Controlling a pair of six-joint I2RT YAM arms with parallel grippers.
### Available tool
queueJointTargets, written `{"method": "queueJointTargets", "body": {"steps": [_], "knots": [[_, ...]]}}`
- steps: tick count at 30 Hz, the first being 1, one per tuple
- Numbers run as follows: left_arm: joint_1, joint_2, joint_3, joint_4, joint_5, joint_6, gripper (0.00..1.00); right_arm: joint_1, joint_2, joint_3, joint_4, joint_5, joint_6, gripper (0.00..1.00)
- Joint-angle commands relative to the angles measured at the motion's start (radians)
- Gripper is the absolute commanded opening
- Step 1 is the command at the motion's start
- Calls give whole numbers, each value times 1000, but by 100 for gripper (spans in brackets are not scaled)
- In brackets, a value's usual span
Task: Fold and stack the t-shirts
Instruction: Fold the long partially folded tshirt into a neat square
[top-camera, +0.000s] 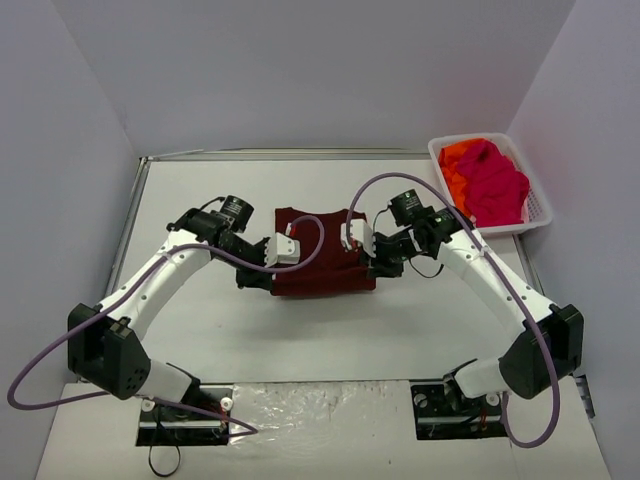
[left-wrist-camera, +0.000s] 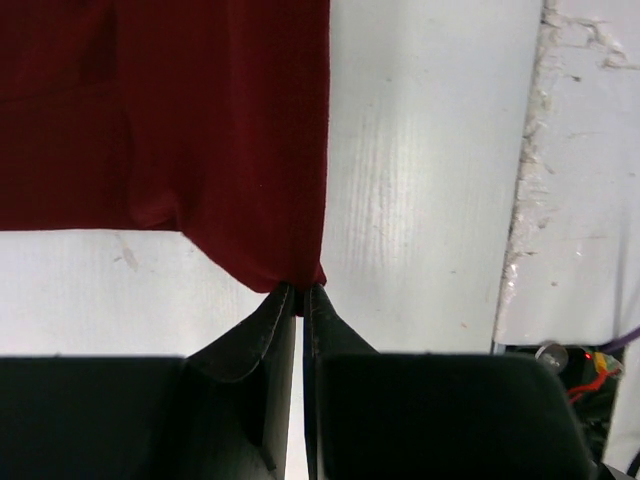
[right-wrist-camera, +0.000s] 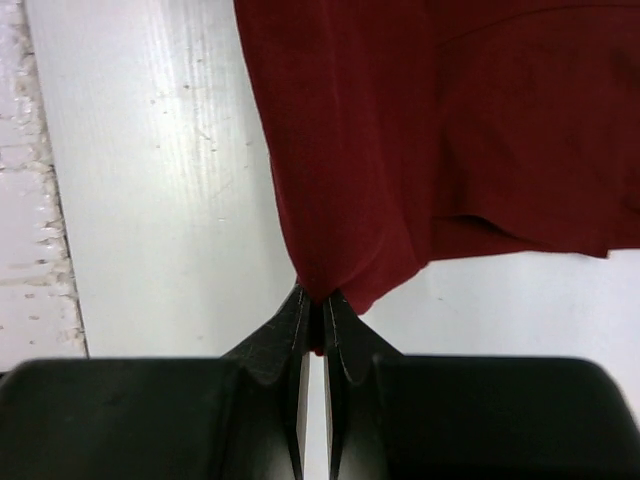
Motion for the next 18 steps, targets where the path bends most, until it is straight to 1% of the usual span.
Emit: {"method": "queueJointTargets", "body": {"steps": [1,5,12,18], "knots": [[11,-41,51,76,-39,-45,2,-27,27,79,-31,2,-27,0],[13,-42,65,135,-93,-79,2,-63,54,130,-22,-1,-33,0],[24,-28,100,243,-190,-129,3,-70,113,199,-2,3,-32,0],[27,7,133,314,-277,-151,3,-80,177,249,49,17,-18,0]]}}
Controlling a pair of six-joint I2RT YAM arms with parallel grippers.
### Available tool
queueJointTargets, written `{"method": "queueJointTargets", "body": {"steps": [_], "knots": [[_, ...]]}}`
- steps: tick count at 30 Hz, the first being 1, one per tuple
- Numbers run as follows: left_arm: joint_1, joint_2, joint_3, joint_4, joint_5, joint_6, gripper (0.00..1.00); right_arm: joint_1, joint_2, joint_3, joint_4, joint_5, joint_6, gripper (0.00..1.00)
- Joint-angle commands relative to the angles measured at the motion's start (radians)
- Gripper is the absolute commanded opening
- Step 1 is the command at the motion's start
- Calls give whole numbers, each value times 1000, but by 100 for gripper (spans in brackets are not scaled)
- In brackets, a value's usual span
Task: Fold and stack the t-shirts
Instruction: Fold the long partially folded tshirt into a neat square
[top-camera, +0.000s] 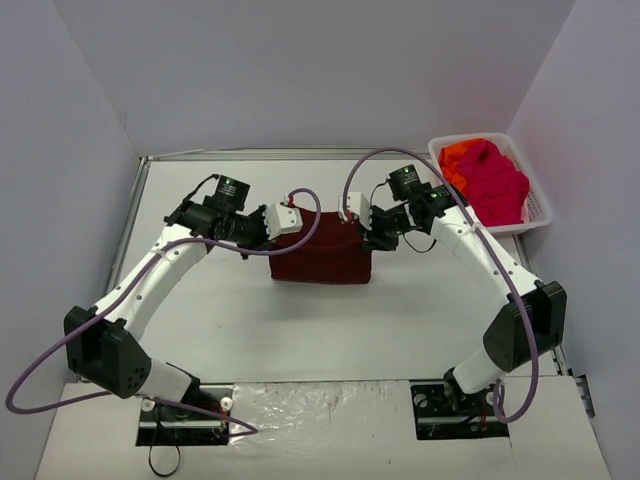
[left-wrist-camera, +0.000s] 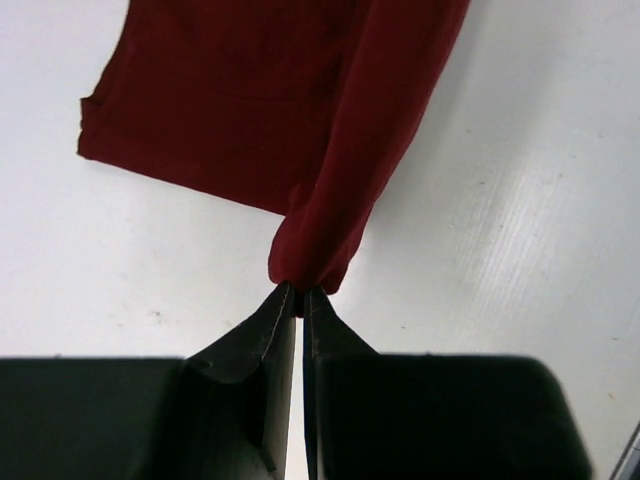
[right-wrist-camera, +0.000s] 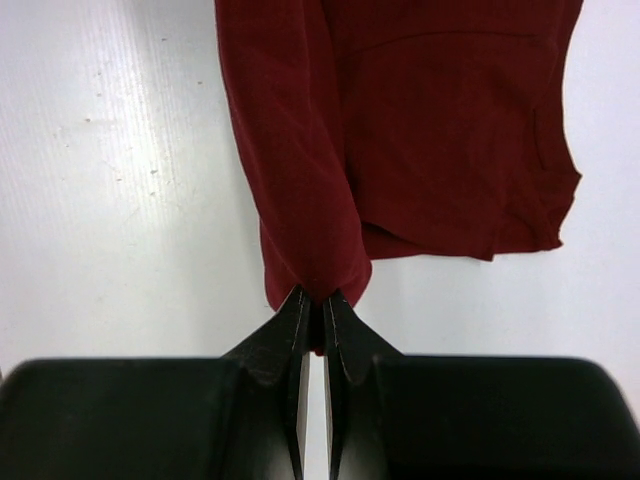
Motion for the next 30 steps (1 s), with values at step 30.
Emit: {"method": "queueJointTargets", "body": {"steps": [30], "knots": [[84,491,407,144,-120,-1,2,-154,524,417,67,3,-47,0]]}}
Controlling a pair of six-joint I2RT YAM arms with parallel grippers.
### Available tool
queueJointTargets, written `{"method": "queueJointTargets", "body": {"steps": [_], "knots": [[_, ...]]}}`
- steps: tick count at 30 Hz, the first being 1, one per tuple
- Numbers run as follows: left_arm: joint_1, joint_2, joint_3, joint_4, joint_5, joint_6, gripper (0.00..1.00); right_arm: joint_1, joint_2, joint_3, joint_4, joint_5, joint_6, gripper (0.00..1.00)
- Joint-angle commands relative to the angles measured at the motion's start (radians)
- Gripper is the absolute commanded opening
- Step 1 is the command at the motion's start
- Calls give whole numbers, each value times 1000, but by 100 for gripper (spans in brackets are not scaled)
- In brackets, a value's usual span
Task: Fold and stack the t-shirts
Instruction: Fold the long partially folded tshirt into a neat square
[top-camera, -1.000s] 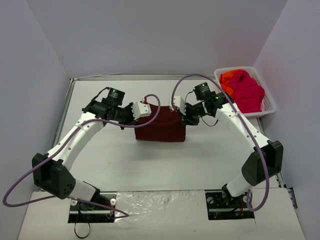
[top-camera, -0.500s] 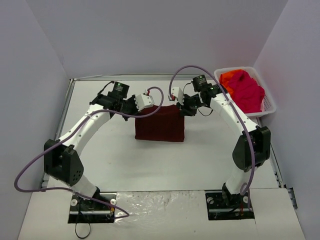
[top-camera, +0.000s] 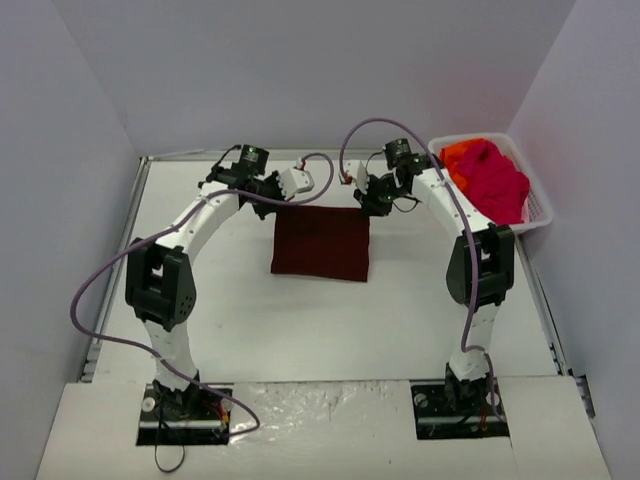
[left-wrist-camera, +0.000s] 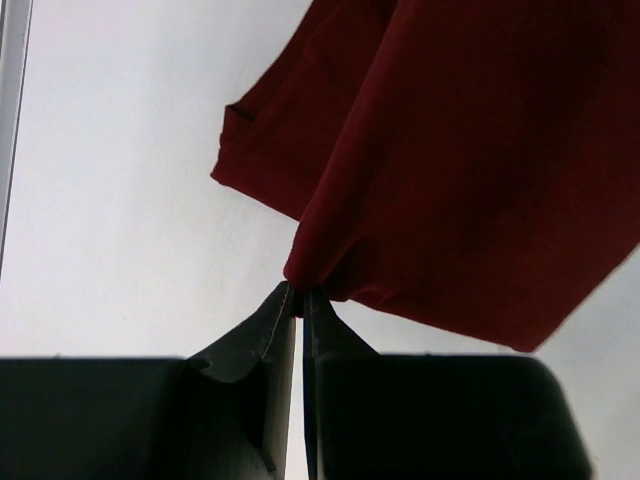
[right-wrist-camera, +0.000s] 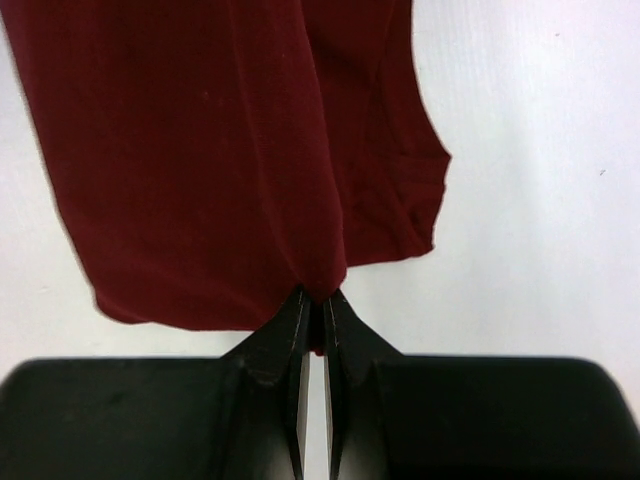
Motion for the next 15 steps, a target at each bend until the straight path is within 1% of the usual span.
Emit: {"method": "queueJointTargets", "body": {"steps": [1,4,5,8,10,15], "knots": [[19,94,122,-31,2,15,2,-28,89,78,-11,-13,-29,0],[28,175,199,-53,-9,13,2,-47,186,151,-14,-16,-27,0],[30,230,248,-61,-12,15,2,-51,212,171,-14,-15,-23,0],[36,324,330,-88,-11,18,2,-60,301,246,-17,-12,-14,0],[37,384,359,-100,-15,22,2,-63,358,291,-19,-12,-9,0],[37,459,423,-104,-38,24,2,-65,453,361,-19,-7,3,0]]}}
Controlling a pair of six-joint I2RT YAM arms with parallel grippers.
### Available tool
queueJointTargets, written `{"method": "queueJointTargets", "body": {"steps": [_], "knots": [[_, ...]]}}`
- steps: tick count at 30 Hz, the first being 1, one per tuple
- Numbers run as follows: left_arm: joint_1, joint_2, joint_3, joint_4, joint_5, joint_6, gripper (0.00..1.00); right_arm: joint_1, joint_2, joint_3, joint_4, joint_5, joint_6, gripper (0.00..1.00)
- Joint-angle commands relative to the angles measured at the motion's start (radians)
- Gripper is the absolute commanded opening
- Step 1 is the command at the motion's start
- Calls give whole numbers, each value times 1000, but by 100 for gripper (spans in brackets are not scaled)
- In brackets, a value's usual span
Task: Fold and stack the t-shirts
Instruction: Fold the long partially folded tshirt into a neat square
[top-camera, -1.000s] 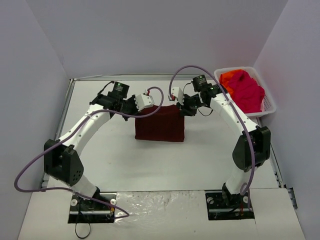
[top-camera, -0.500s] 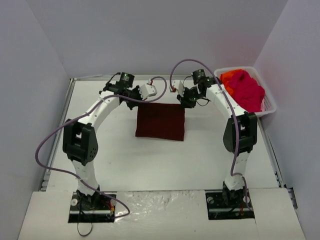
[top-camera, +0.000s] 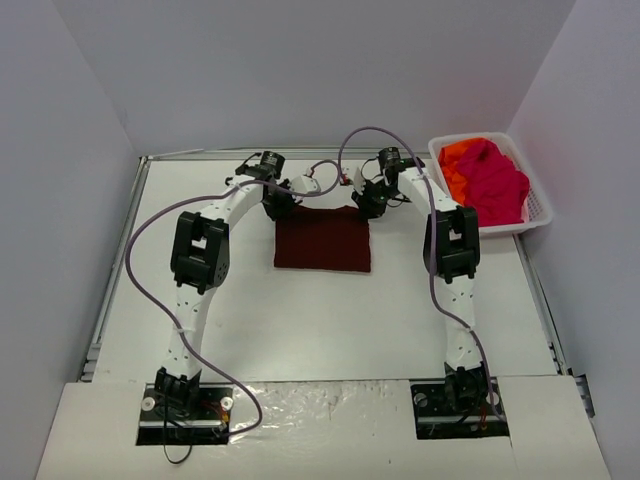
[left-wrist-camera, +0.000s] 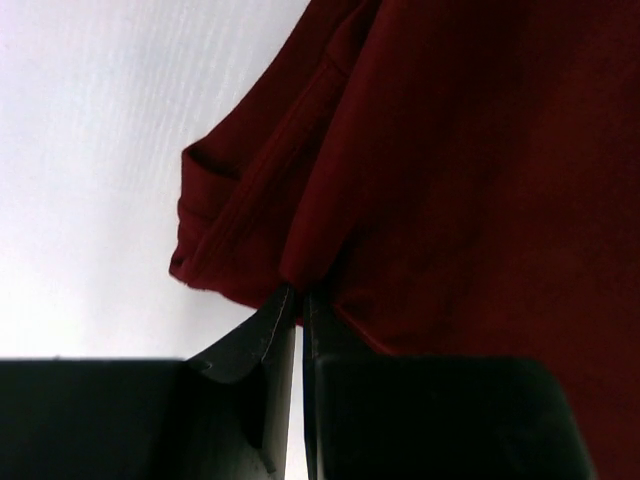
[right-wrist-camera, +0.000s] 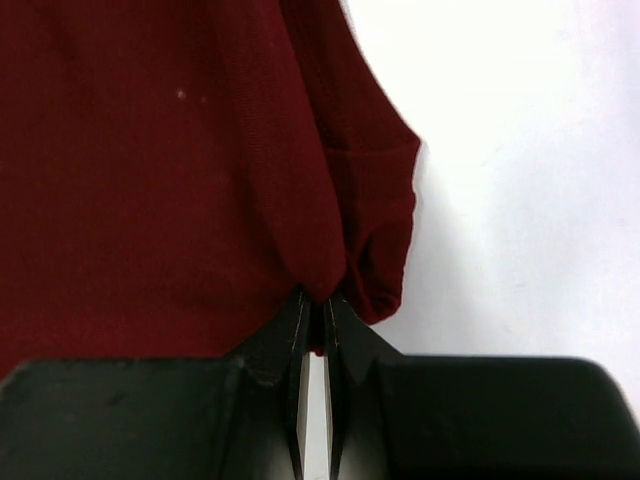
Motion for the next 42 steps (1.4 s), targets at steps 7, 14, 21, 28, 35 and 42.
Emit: {"method": "queueJointTargets", "body": {"steps": [7,14,21,28,35,42], "knots": [[13,0,42,0,-76,3,2,-7,51,93,-20,-6,24,33],[11,-101,-21,102,-195,-41,25,0,-36,87,55,22,117,57],[4,-235,-1,128,-408,-110,32,13,-195,61,216,158,246,59],[8,-437,-179,177,-482,-238,45,57,-402,-60,332,391,441,60],[100,-699,-412,80,-205,-425,58,227,-559,-296,267,398,438,0],[202,-896,-734,128,-140,-427,62,377,-423,-264,102,291,495,0]]}}
